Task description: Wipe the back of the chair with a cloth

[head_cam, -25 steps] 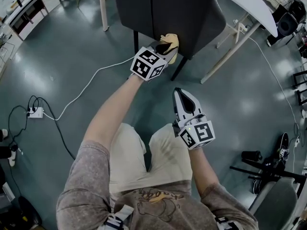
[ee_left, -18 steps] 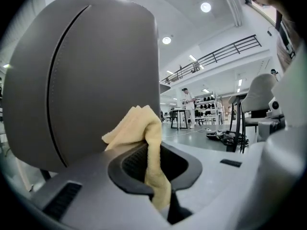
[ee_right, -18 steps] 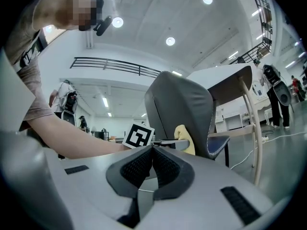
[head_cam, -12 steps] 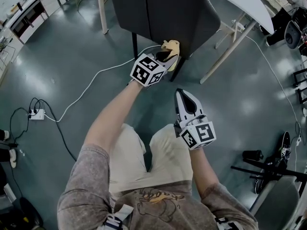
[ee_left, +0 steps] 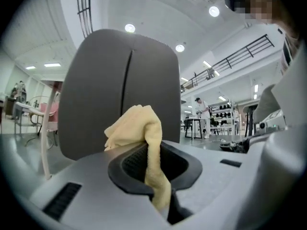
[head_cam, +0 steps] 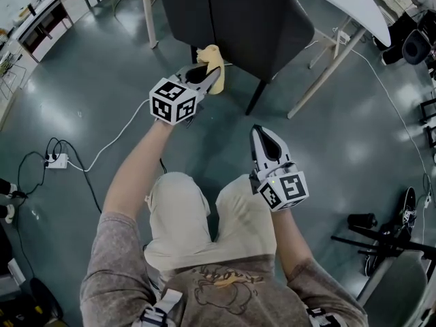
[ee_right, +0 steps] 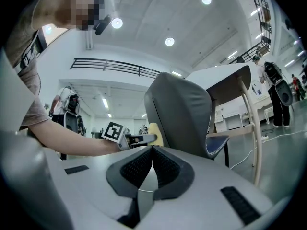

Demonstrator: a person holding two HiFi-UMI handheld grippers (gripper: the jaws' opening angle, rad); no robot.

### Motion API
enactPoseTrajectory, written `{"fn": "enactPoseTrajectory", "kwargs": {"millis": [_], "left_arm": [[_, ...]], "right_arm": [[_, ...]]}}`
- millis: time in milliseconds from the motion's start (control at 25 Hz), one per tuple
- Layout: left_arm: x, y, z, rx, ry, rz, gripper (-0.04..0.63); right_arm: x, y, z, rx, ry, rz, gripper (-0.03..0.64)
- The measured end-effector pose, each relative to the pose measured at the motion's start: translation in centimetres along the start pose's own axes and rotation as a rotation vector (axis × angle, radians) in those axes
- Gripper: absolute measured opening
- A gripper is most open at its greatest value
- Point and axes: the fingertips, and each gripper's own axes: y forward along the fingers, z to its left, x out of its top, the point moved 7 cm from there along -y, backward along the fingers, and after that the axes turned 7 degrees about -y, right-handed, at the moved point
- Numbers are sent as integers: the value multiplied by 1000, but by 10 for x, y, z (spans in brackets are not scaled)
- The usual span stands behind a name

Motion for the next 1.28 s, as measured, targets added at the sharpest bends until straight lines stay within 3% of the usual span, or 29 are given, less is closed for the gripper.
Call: {"fn": "enactPoseTrajectory", "kwargs": {"millis": [240, 520, 920, 1120, 1280], "left_arm": [[15, -55, 22, 75, -29, -53, 51], [19, -109, 32, 171, -16, -28, 51], [26, -122, 23, 153, -21, -68, 51], [54, -126, 24, 160, -14, -65, 51], [121, -139, 29, 172, -47, -73, 51]], "right_arm": [[6, -3, -3, 5, -15, -4, 25], [10, -4, -6, 5, -16, -10, 25], [19, 23, -1, 16, -28, -10, 25], [52, 47, -5, -18, -8, -6, 25], [113, 77, 4, 1, -23, 32, 25]]}}
